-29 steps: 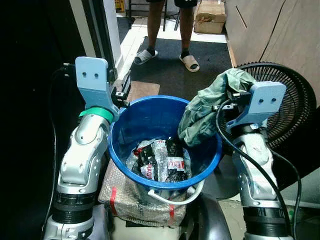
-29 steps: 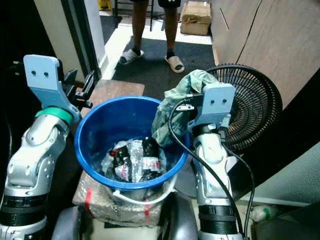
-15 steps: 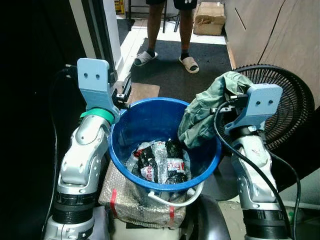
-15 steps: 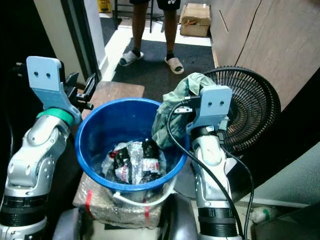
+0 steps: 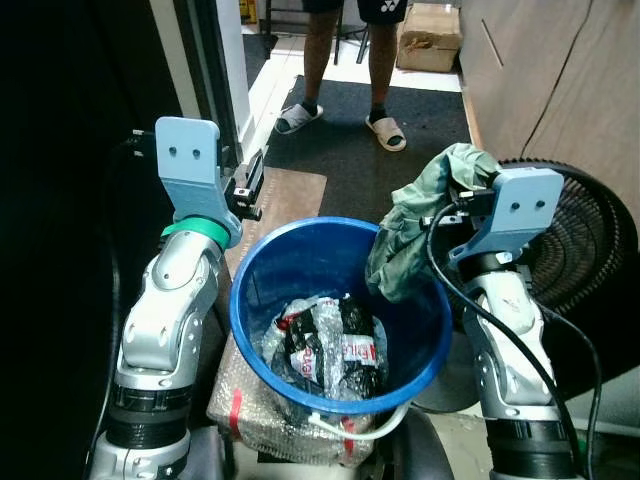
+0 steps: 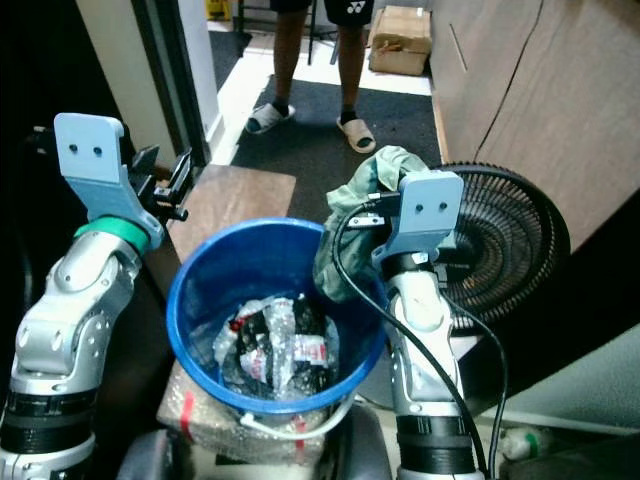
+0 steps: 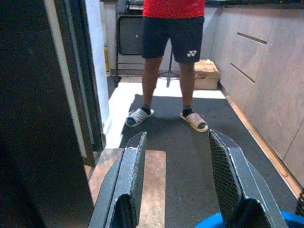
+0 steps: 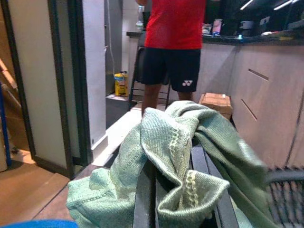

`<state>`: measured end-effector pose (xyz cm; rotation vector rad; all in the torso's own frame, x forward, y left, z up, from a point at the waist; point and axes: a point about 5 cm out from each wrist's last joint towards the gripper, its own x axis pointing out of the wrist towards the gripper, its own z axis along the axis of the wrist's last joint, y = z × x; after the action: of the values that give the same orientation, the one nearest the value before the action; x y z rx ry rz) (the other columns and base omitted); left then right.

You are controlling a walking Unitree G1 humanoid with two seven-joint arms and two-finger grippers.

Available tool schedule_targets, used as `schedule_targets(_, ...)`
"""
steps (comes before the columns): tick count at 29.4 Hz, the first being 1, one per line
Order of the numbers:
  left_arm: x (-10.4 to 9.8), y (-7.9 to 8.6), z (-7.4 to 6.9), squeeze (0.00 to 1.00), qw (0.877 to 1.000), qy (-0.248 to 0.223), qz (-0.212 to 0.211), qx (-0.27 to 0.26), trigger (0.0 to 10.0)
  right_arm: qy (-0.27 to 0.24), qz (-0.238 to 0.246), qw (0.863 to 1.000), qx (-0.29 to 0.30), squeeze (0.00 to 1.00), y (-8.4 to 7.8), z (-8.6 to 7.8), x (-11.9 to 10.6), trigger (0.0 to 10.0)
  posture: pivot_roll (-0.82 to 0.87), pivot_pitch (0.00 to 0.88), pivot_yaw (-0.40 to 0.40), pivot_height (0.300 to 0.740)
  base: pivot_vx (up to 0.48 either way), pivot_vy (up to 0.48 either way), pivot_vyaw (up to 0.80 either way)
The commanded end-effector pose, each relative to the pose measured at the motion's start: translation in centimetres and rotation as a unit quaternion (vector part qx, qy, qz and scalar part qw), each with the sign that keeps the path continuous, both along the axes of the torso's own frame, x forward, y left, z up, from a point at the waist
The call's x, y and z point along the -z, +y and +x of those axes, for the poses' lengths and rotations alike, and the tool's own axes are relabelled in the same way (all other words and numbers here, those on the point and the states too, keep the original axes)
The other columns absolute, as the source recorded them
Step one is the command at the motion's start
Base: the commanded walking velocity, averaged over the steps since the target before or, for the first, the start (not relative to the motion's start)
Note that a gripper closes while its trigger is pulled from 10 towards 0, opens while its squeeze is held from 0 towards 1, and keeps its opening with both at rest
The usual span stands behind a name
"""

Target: Clothes washing

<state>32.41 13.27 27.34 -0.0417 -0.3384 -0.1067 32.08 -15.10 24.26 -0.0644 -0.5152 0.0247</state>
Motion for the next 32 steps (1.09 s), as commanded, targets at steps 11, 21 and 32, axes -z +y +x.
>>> schedule_targets(11,0.25,-0.29,-0.26,0.0,1.0,0.004,-0.004,0.004,10.0,-0.001,-0.001,1.0,-0.002,0.0,-0.1,-0.14,-0.04,10.0,0.08,0.061,0.012,0.646,0.0,0.0,0.0)
schedule_targets(21,0.61,-0.65,-0.08,0.0,1.0,0.01,-0.006,0.009,10.0,0.011,-0.031,0.999,0.009,0.0,-0.08,0.15,0.49,10.0,0.07,0.053,0.009,0.696,0.0,0.0,0.0)
schedule_targets(32,0.87,-0.77,0.01,0.0,1.0,0.014,-0.006,0.008,10.0,0.017,-0.035,0.999,0.011,0.0,-0.16,0.14,0.78,10.0,0.07,0.058,0.008,0.726,0.0,0.0,0.0)
